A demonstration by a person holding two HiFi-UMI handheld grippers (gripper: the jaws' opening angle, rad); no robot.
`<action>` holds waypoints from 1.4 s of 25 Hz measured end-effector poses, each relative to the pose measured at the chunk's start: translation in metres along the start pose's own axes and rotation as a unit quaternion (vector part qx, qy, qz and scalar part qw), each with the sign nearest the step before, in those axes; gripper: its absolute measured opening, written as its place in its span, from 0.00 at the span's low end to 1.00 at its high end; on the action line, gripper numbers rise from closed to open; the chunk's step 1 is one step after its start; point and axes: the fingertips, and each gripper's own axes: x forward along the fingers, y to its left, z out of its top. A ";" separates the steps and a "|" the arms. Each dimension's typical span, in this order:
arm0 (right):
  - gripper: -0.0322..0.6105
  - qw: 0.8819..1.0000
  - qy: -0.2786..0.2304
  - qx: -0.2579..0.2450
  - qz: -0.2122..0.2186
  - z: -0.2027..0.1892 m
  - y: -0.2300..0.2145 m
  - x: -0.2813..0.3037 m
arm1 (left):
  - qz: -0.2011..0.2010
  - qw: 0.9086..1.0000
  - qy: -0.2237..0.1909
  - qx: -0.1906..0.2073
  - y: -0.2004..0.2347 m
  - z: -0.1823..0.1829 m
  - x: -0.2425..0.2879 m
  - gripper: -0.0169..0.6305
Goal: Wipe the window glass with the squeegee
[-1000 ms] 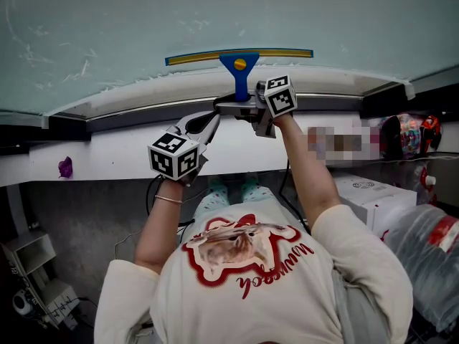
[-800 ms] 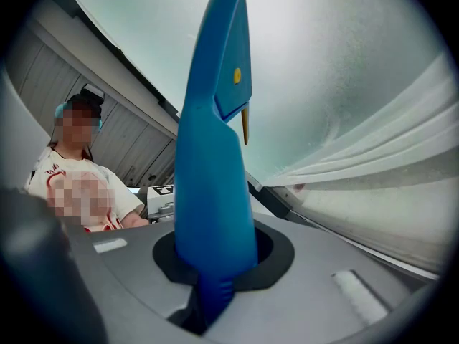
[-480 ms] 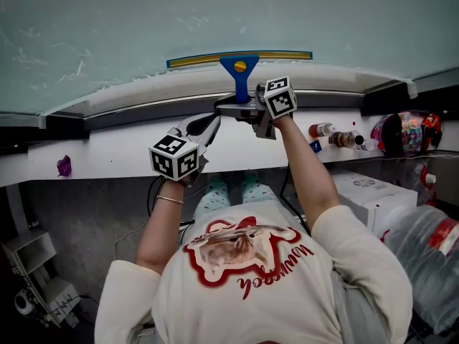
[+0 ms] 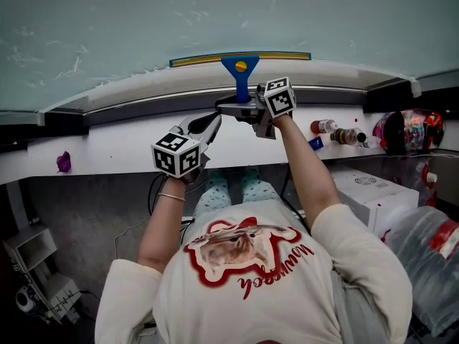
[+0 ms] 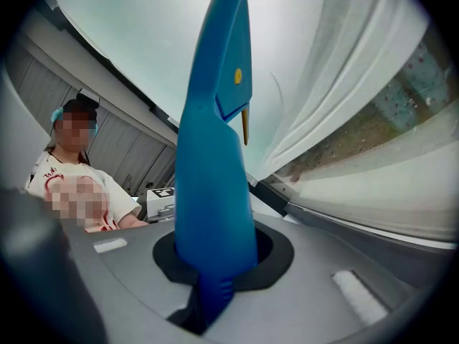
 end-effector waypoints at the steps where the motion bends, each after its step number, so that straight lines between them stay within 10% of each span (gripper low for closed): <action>1: 0.15 1.000 0.001 0.002 0.000 -0.001 -0.001 0.000 | 0.001 1.000 0.002 -0.001 0.001 -0.001 0.001 0.04; 21: 0.11 0.999 -0.027 -0.007 -0.017 -0.015 -0.020 -0.003 | 0.020 0.998 -0.006 -0.059 0.015 -0.020 0.012 0.04; 35: 0.07 0.998 -0.004 -0.064 0.009 -0.001 0.071 0.025 | 0.069 0.992 -0.103 -0.040 -0.037 0.013 -0.057 0.03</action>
